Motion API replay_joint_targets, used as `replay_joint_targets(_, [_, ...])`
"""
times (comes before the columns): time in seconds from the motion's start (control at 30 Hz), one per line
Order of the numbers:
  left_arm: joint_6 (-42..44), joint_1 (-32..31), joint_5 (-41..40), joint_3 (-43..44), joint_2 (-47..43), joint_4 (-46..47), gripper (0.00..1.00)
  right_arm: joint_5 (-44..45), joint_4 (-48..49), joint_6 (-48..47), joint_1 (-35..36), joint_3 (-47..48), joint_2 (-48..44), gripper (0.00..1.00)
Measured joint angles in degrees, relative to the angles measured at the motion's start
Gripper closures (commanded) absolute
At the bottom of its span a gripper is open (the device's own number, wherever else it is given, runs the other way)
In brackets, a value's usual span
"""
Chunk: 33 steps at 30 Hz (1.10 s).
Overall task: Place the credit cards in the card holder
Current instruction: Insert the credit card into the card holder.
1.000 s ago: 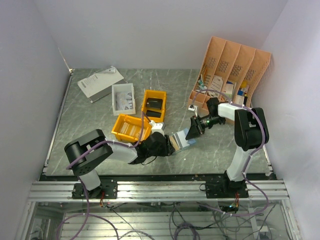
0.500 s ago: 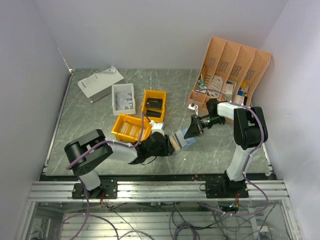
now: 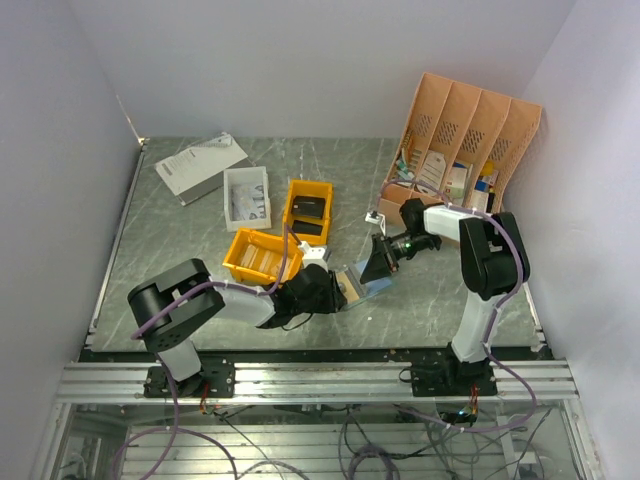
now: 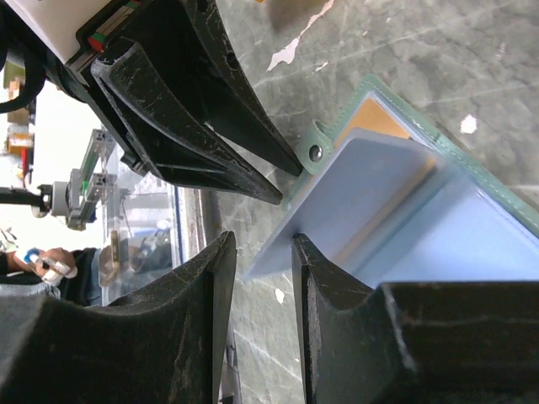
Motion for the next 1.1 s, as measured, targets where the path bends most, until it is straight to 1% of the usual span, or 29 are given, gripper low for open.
replay_joint_targets(0.3, [-0.04,0.00,-1.42,0.00,-1.07,-2.45,0.64,0.52,1.55,0.81,4.00,0.00,-0.04,0.65])
replay_joint_targets(0.5, [0.00,0.00,-2.67,-0.07,-2.64,-5.07,0.65,1.60,2.43,1.64,4.83,0.02,-0.04,0.66])
replay_joint_targets(0.63, [0.66,0.00,-3.54,-0.17,-6.29,-8.17,0.64,2.84,2.78,1.73,4.72,0.09,-0.22,0.67])
replay_joint_targets(0.7, [1.40,0.00,-4.11,-0.20,-9.49,-10.12,0.63,4.04,3.96,2.36,4.72,-0.13,-1.01,0.68])
replay_joint_targets(0.8, [2.89,0.00,-5.40,-0.17,-14.95,-11.93,0.63,6.14,6.69,3.80,4.72,-1.20,-4.07,0.71])
replay_joint_targets(0.87, [3.23,0.04,-5.51,-0.17,-15.56,-12.09,0.62,7.26,8.50,4.76,4.74,-1.64,-5.92,0.77])
replay_joint_targets(0.93, [3.45,0.13,-5.49,-0.17,-15.10,-12.22,0.61,8.22,9.90,5.55,4.74,-1.79,-6.64,0.83])
replay_joint_targets(0.97, [3.48,0.15,-5.46,-0.17,-14.73,-12.28,0.59,8.72,10.45,5.95,4.74,-1.81,-6.71,0.85])
replay_joint_targets(1.07, [4.11,0.26,-5.44,0.59,-12.63,-13.53,0.56,10.32,11.39,7.02,4.79,-1.81,-6.45,0.87])
replay_joint_targets(1.1, [4.79,0.26,-5.46,1.46,-11.82,-14.86,0.53,10.80,11.65,7.28,4.81,-1.81,-6.16,0.88])
